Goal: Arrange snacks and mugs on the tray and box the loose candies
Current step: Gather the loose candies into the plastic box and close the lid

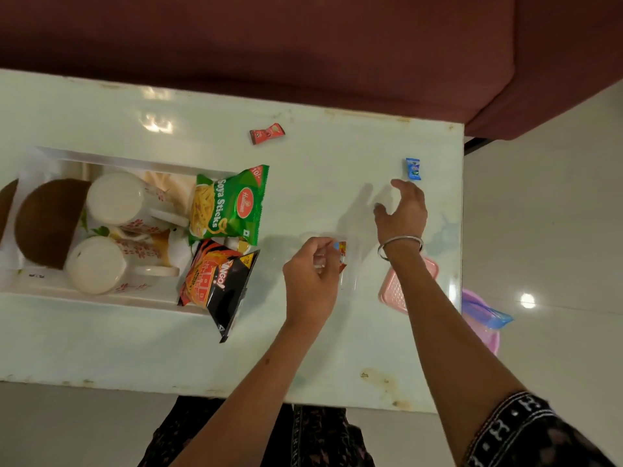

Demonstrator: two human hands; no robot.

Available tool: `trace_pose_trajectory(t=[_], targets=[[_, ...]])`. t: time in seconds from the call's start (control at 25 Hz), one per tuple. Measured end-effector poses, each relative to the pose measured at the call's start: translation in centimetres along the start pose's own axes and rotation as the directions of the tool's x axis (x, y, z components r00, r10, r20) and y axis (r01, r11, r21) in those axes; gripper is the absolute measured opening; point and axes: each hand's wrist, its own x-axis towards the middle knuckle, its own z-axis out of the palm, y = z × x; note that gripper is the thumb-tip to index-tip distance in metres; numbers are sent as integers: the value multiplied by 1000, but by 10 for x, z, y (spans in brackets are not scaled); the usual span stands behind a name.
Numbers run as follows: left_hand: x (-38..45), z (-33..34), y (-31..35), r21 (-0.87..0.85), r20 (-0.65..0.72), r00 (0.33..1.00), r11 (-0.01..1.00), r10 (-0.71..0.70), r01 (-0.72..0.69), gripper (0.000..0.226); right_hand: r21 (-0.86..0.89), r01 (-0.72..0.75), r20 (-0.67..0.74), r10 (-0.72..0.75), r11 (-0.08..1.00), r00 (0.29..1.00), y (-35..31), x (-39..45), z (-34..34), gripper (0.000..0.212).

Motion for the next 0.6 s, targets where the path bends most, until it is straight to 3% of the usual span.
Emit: trace_pose_trajectory(t=[0.12, 0.24, 0.36, 0.48, 0.6], targets=[[4, 1, 6, -63, 14, 999, 998, 33, -32, 9, -221, 36, 204, 10, 975, 979, 3, 50, 1, 82], [11, 0, 15, -91, 19, 999, 995, 43, -41, 13, -375, 46, 315, 81, 926, 946, 7, 74, 0, 90], [26, -1, 30, -82, 17, 998, 995, 56, -55, 17, -384, 61, 364, 91, 921, 927, 11, 76, 3, 83], [53, -3, 50, 5, -22, 992, 993, 121, -121, 15, -328, 102, 308, 4, 939, 951, 8, 54, 15, 56], [93, -7, 68, 221, 6, 969, 945, 246, -241, 18, -348, 127, 235, -44, 929, 971, 6, 18, 30, 44]])
